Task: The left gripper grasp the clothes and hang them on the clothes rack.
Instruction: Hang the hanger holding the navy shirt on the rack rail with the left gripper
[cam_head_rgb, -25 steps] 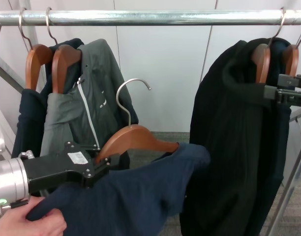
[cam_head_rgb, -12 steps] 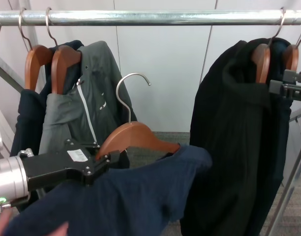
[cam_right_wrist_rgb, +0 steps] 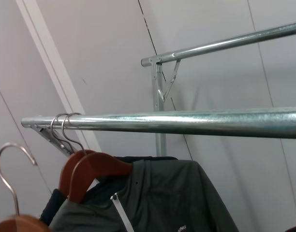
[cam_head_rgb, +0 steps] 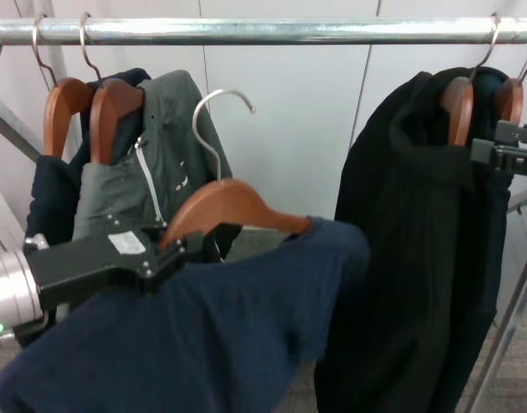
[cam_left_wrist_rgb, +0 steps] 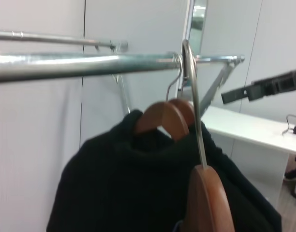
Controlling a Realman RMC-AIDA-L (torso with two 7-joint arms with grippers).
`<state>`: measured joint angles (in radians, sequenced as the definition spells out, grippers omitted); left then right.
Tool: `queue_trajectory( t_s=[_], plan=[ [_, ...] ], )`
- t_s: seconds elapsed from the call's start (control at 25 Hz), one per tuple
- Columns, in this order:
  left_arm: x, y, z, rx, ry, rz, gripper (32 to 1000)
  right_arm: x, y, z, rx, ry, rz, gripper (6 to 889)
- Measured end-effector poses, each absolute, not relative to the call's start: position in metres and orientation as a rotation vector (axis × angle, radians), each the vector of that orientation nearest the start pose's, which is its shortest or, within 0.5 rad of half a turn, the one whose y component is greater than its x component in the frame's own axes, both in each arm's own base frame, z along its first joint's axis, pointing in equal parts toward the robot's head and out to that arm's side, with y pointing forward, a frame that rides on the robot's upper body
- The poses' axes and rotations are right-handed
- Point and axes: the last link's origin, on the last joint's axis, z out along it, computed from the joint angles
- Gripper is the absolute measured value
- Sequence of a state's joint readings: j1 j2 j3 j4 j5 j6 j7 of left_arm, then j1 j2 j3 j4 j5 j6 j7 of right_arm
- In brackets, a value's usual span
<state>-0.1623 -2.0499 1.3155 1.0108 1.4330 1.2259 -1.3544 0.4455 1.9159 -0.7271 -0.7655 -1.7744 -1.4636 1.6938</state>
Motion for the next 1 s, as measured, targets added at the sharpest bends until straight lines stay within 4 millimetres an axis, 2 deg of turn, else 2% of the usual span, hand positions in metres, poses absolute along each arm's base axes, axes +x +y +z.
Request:
queue_trajectory(
  t_s=[0.24,0.36,0.52,0.76,1.0],
  plan=[
    [-0.246,0.311,0.012,-2.424,-0.474,-0.82,169,0.29,0.357,0.1,-2.386,0.876,0.75,819],
    [-0.24,0.317,0.01,-2.395,-0.479,-0.828,169,0.29,0.357,0.1,-2.383,0.875,0.749,819],
    [-0.229,0.332,0.001,-2.327,-0.491,-0.771,169,0.291,0.359,0.1,-2.371,0.874,0.742,819],
    [-0.202,0.346,-0.014,-2.231,-0.495,-0.668,169,0.293,0.359,0.099,-2.358,0.886,0.733,819],
    [-0.195,0.355,-0.019,-2.133,-0.545,-0.573,169,0.294,0.359,0.099,-2.358,0.888,0.732,819]
  ],
)
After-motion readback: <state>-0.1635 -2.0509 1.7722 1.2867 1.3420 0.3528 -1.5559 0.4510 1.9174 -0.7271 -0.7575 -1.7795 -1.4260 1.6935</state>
